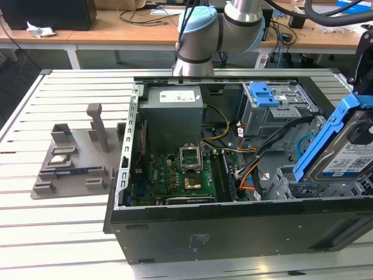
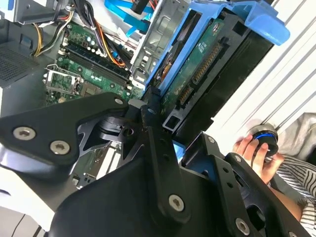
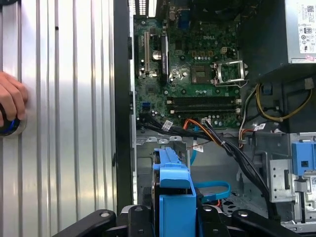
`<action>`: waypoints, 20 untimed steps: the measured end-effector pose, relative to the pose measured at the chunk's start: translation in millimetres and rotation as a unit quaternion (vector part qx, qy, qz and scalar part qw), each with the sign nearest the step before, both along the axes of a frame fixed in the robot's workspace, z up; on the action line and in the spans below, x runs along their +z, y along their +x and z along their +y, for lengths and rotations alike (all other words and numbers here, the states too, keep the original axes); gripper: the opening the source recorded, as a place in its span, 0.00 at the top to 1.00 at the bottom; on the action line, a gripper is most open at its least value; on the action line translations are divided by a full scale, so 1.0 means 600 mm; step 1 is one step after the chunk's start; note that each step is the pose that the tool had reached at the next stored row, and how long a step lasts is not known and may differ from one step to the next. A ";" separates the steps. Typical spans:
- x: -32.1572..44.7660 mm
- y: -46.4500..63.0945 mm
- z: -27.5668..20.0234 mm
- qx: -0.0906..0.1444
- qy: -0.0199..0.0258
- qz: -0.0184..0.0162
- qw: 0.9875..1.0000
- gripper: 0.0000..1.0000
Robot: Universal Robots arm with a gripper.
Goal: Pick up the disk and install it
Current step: 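Pick up the disk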
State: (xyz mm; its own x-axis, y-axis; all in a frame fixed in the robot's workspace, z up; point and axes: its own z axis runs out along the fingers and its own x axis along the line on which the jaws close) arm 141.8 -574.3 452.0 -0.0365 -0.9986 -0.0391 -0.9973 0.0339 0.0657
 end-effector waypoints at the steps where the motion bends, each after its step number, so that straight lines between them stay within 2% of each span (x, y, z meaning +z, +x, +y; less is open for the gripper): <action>1: -0.001 -0.003 0.0022 0.001 0.000 0.000 1.000 0.64; 3: -0.001 -0.006 0.0071 0.001 0.000 0.000 1.000 0.64; 4: -0.002 -0.007 0.0130 0.002 0.000 0.000 1.000 0.64; 6: -0.003 -0.008 0.0195 0.003 0.000 0.000 1.000 0.64; 9: -0.008 -0.008 0.0268 0.004 0.000 0.000 1.000 0.64; 20: -0.009 -0.008 0.0277 0.005 0.000 0.000 1.000 0.64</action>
State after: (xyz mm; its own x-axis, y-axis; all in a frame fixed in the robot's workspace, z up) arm 136.9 -557.7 446.7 -0.0269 -0.9989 -0.0392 -0.9975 0.0243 0.0657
